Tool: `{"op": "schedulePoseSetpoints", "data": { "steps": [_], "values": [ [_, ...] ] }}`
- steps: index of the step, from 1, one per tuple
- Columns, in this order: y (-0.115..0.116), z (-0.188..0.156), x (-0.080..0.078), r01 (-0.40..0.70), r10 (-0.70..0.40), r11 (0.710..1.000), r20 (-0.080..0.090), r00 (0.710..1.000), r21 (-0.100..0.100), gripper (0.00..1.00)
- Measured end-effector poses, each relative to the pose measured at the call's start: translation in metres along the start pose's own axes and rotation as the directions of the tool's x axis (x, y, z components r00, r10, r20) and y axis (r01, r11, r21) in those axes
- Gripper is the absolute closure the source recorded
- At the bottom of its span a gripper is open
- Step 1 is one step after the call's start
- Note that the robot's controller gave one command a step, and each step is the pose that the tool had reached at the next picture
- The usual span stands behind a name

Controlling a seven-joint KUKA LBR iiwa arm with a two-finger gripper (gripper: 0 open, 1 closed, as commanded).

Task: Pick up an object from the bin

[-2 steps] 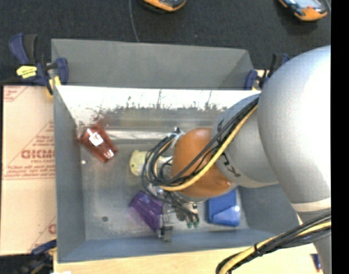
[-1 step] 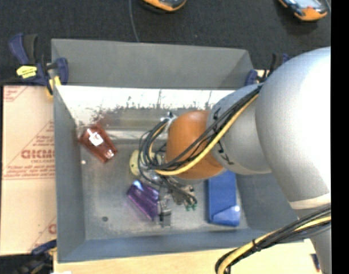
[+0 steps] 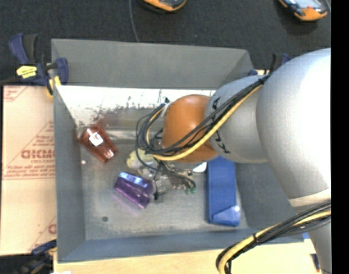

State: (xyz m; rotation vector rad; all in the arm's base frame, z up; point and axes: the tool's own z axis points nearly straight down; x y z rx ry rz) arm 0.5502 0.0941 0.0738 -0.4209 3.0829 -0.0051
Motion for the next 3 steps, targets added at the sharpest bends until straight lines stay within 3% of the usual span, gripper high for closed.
{"op": "schedulePoseSetpoints", "data": {
  "steps": [1,2,3],
  "values": [
    [0.000,-0.001,0.000,0.002,-0.002,1.000,0.000,1.000,0.000,1.00],
    [0.000,-0.031,-0.006,0.098,-0.098,0.995,-0.001,0.995,0.000,1.00],
    [0.001,-0.099,-0.009,0.150,-0.150,0.989,-0.005,0.989,-0.001,1.00]
  ]
}}
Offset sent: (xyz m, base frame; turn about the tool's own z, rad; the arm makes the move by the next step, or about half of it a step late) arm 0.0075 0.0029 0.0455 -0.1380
